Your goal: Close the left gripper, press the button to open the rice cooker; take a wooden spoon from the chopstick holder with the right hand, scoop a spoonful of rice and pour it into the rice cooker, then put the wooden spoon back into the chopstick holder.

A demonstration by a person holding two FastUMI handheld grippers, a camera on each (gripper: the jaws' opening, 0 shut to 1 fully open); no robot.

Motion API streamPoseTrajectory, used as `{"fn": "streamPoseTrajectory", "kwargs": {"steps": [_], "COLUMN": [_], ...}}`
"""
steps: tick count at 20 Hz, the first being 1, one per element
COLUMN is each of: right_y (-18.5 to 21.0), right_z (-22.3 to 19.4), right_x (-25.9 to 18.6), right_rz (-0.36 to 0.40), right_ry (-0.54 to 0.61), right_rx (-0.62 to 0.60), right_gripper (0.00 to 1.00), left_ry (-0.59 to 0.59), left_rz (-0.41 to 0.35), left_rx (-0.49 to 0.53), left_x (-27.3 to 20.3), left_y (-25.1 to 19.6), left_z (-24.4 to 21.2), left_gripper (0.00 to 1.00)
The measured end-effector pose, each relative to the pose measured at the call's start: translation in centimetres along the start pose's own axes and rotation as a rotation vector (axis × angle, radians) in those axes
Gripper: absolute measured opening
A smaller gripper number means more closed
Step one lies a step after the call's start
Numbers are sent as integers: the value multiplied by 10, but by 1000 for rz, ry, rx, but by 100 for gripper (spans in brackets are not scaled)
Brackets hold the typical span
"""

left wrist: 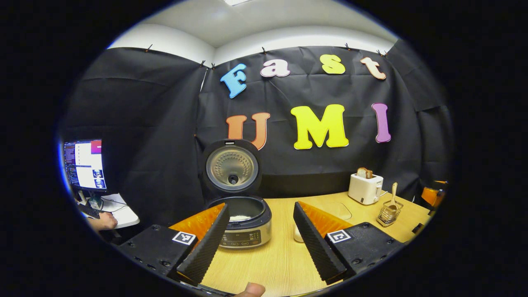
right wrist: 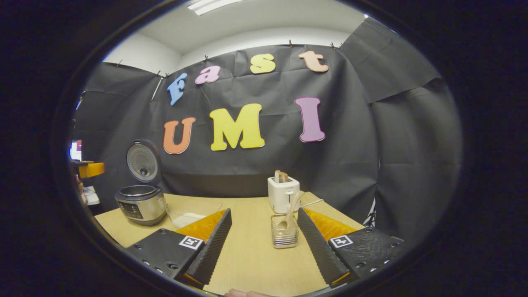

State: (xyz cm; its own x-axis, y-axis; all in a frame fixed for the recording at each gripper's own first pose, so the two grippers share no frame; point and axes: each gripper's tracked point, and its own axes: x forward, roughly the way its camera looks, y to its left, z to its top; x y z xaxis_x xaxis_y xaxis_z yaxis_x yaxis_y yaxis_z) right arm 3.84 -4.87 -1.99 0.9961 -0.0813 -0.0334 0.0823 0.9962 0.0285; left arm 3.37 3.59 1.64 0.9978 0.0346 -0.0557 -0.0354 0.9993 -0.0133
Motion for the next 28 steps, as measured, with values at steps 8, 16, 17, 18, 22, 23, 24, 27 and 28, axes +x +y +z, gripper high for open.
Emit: {"fn": "streamPoseTrajectory", "kwargs": {"steps": [8,16,17,18,22,23,24,27,28], "right_y": [-38,-100,-102,-101,-96,-95,-96,-89,-87], "right_z": [-7,-54,-59,-62,-78,-78,-78,-85,-86], "right_x": [104,224,234,243,277,285,292,311,315], "right_rz": [-17,-120,-117,-102,-53,-46,-52,-49,-43], "right_ry": [79,292,298,311,374,379,383,440,467], "right_rx": [22,170,202,232,301,302,298,288,288], "right_gripper": [95,95,95,95,95,95,95,93,82], "left_ry": [-41,24,28,36,70,77,82,81,78], "left_rz": [-19,-21,-27,-31,-34,-26,-22,-31,-26], "left_rx": [-75,-63,-61,-62,-28,-26,-33,-38,-35], "left_x": [-12,-1,2,2,8,9,10,11,10], "left_y": [2,0,-3,-6,-10,-9,-8,-9,-6], "left_z": [-14,-36,-38,-41,-54,-56,-57,-56,-55], "left_gripper": [100,100,100,100,100,100,100,100,100]}}
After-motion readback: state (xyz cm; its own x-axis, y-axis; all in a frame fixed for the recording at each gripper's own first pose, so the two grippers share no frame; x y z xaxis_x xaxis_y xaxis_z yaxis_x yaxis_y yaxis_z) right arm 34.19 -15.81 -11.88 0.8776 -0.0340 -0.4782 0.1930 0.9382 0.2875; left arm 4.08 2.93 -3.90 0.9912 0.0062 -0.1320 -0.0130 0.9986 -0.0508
